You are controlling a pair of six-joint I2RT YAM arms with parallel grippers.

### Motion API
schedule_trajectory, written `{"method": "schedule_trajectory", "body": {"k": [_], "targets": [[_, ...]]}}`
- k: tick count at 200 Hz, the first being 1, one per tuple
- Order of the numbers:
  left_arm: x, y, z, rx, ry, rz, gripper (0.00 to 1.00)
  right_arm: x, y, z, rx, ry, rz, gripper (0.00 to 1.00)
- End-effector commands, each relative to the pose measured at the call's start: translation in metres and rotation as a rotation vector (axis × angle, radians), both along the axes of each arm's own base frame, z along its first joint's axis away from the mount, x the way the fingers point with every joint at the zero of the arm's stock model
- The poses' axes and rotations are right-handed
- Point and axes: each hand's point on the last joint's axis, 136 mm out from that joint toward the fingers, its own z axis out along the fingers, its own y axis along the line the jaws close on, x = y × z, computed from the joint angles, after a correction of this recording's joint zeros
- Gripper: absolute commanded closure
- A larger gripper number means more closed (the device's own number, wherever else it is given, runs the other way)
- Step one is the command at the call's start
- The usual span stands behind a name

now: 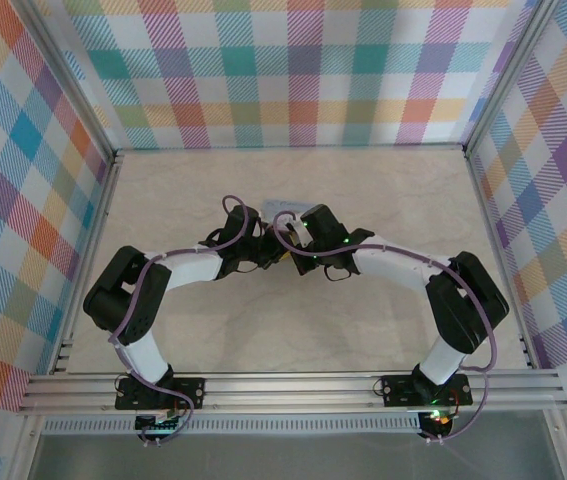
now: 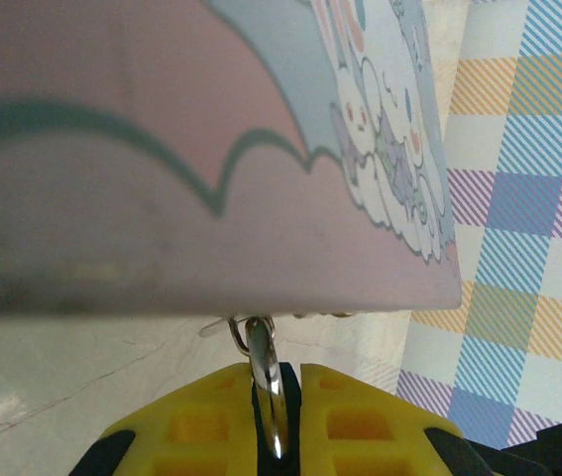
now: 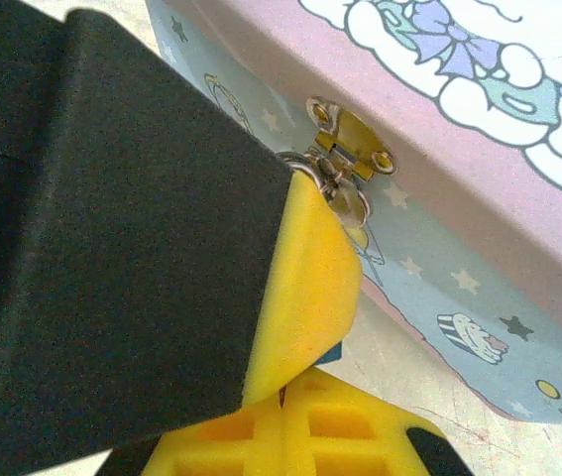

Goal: Unlock a padlock with a key

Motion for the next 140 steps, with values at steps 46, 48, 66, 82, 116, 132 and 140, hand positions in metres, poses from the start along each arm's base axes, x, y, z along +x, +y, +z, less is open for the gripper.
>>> {"method": "schedule_trajectory", "body": {"k": [46,48,66,82,116,132,140], "targets": [[-0.005,0.0,0.005,-0.022,-0.018,-0.009,0.71,-0.013,0.005,-0.022,0.015,0.053,0.035,1.0],[-0.005,0.0,0.004,-0.02,-0.016,-0.007,0.7,-0.013,0.005,-0.023,0.015,0.054,0.037,1.0],[-0.007,0.005,-0.005,-0.001,-0.004,0.006,0.65,-0.017,0.005,-0.03,0.015,0.066,0.051,1.0],[-0.009,0.009,-0.011,0.013,0.006,0.019,0.6,-0.02,0.006,-0.035,0.016,0.078,0.064,1.0],[-0.014,0.02,-0.023,0.048,0.026,0.046,0.54,-0.023,0.004,-0.045,-0.002,0.087,0.075,1.0],[-0.017,0.027,-0.027,0.06,0.034,0.061,0.53,-0.026,0.004,-0.047,-0.004,0.09,0.09,1.0],[-0.018,0.031,-0.028,0.066,0.037,0.07,0.53,-0.028,0.005,-0.047,-0.004,0.094,0.106,1.0]]}}
